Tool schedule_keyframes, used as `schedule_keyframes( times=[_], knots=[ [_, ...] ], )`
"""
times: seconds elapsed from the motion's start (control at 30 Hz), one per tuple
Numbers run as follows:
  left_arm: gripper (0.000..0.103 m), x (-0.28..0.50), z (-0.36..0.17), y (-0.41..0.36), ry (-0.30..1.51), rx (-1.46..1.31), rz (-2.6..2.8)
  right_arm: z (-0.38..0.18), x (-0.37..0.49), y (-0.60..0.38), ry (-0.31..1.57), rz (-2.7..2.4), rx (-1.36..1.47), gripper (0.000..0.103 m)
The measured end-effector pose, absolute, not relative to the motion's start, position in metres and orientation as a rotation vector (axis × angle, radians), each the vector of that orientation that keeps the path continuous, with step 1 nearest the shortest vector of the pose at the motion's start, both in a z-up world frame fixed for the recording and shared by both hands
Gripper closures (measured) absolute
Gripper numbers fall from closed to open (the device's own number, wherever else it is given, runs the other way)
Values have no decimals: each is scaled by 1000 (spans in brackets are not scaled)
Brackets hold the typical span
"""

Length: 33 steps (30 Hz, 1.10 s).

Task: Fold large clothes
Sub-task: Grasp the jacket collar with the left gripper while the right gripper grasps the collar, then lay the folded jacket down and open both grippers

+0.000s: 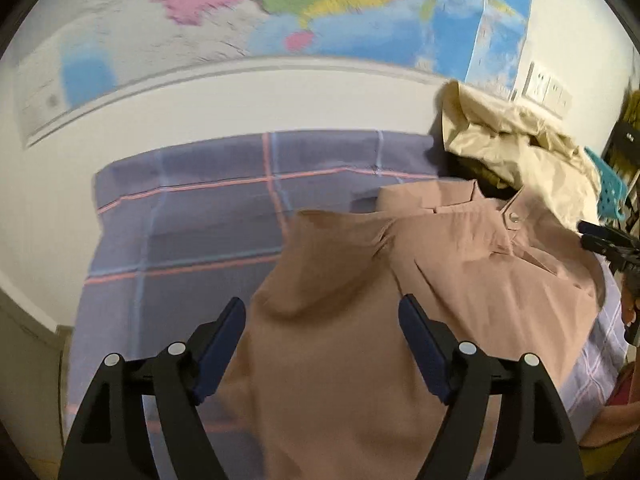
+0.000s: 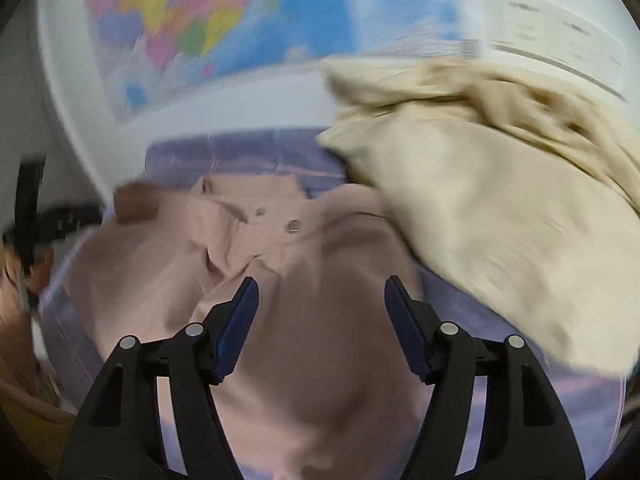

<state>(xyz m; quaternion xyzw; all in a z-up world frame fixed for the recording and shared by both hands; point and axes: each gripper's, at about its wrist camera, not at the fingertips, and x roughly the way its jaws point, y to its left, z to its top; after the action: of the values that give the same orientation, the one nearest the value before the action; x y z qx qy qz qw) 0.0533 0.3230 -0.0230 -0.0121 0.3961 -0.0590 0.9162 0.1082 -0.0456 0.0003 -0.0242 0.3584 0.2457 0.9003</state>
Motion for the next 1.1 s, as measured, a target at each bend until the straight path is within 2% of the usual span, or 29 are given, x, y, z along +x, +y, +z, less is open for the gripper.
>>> schedule_keyframes(
  times=[0.1,0.17,0.2,0.23,0.27,0.3,0.37,0.4,0.47,0.53,0.63,0.73,0.8,0.87,0.9,0.97,1.1],
  knots=[
    [30,85,-39,323,885,-36,-95,-21,140,-13,816,494,-145,29],
    [53,104,-51,327,943,-53,-78,-34,156,-1,840,459,-197,28],
    [57,107,-55,331,959,-60,-74,-40,164,3,860,460,-209,31],
    [61,114,-59,334,975,-77,-71,-44,165,2,863,458,-209,37],
    [61,117,-60,337,977,-92,-70,-47,168,1,863,460,-211,54],
    [63,120,-59,341,977,-109,-70,-46,170,3,867,484,-208,78],
    [73,123,-56,349,974,-146,-73,-40,172,1,860,492,-188,98],
    [75,124,-54,351,971,-154,-74,-36,173,1,848,497,-186,100],
    [83,127,-49,354,962,-172,-70,-20,172,-6,805,500,-150,101],
    [85,130,-43,356,955,-193,-73,-1,173,-17,749,510,-84,101],
    [85,129,-35,358,911,-205,-73,17,183,-31,674,493,-13,101],
    [83,136,-39,358,925,-197,-36,-4,203,-24,754,475,-33,101],
    [78,143,-50,358,959,-175,-8,-27,215,-15,831,469,-54,100],
    [67,145,-60,359,988,-145,28,-40,220,-12,862,464,-59,95],
    [59,145,-62,361,990,-147,43,-41,221,-13,863,465,-48,94],
    [57,138,-60,364,970,-158,37,-38,218,-22,856,477,-16,92],
    [48,115,-43,365,897,-124,80,-26,209,-40,829,498,14,73]
  ],
)
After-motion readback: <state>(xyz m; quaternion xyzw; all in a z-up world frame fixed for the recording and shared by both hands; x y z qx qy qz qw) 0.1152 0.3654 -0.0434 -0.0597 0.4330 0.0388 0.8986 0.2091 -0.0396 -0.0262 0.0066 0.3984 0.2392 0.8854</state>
